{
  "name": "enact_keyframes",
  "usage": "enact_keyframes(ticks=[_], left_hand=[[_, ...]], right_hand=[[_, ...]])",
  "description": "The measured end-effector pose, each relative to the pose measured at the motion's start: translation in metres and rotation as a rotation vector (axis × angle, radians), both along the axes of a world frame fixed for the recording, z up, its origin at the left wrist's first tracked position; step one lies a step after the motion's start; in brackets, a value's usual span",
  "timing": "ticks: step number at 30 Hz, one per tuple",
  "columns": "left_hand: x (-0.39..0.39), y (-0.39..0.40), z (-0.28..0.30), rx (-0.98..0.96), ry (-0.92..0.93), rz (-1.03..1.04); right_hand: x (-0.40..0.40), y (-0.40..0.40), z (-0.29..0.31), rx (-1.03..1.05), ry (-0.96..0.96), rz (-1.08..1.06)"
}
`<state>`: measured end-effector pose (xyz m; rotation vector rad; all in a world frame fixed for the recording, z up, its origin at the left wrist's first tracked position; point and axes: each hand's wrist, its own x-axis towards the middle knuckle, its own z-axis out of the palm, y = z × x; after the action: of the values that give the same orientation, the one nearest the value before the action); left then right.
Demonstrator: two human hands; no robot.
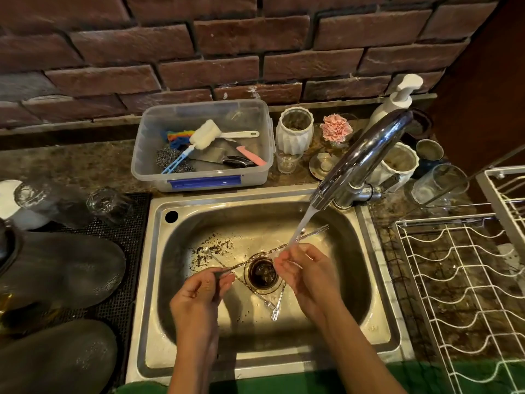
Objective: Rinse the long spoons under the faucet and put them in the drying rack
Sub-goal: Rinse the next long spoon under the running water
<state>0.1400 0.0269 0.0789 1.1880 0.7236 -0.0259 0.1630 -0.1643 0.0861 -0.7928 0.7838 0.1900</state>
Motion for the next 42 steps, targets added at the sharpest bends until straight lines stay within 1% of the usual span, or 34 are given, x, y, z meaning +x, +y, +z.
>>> enact_keyframes(ticks=[4,7,8,9,10,12,13,15,16,18,20,21,24,26,29,31,35,36,40,42], left_hand=[[0.006,-0.001,-0.004,0.169,-0.076,-0.165],[0.013,0.003,-0.006,0.219,-0.127,-0.215],[0.015,0.001,-0.004,0.194,-0.144,-0.224],[0.017,-0.001,-0.003,0.127,-0.159,-0.215],[0.02,-0.006,-0.002,0.014,-0.161,-0.181],[0.026,-0.018,0.0,-0.255,-0.112,-0.072],[0.028,-0.026,0.001,-0.354,-0.072,-0.029],[0.032,-0.048,0.002,-0.452,0.009,0.007],[0.034,-0.061,0.004,-0.447,0.044,-0.008],[0.033,-0.088,0.007,-0.367,0.097,-0.101],[0.032,-0.108,0.01,-0.294,0.113,-0.173],[0.032,-0.112,0.012,-0.293,0.12,-0.168],[0.041,-0.106,0.014,-0.394,0.144,-0.059],[0.043,-0.105,0.014,-0.424,0.141,-0.009],[0.035,-0.121,0.017,-0.417,0.143,-0.092],[0.033,-0.122,0.019,-0.398,0.143,-0.097],[0.044,-0.101,0.015,-0.443,0.134,0.111],[0.044,-0.102,0.015,-0.459,0.135,0.126],[0.029,-0.126,0.019,-0.453,0.156,-0.048],[0.03,-0.12,0.019,-0.448,0.158,-0.042]], right_hand=[[0.002,-0.011,0.005,-0.143,0.005,0.004],[0.003,-0.019,0.008,-0.171,0.002,0.014],[0.004,-0.02,0.009,-0.167,0.008,0.015],[0.004,-0.022,0.009,-0.153,0.013,0.013],[0.004,-0.023,0.01,-0.132,0.018,0.007],[0.003,-0.025,0.011,-0.095,0.018,-0.026],[0.003,-0.026,0.011,-0.087,0.013,-0.053],[0.001,-0.027,0.009,-0.08,0.001,-0.097],[0.0,-0.026,0.008,-0.083,-0.005,-0.104],[-0.003,-0.021,0.006,-0.119,-0.01,-0.1],[-0.006,-0.021,0.006,-0.17,-0.022,-0.11],[-0.007,-0.024,0.007,-0.191,-0.032,-0.122],[-0.005,-0.041,0.01,-0.24,-0.038,-0.169],[-0.006,-0.043,0.01,-0.279,-0.048,-0.173],[-0.007,-0.032,0.009,-0.292,-0.076,-0.121],[-0.006,-0.034,0.009,-0.268,-0.076,-0.121],[-0.007,-0.052,0.007,-0.226,-0.083,-0.221],[-0.008,-0.05,0.006,-0.24,-0.083,-0.22],[-0.011,-0.036,0.002,-0.275,-0.099,-0.135],[-0.012,-0.045,0.003,-0.26,-0.076,-0.146]])
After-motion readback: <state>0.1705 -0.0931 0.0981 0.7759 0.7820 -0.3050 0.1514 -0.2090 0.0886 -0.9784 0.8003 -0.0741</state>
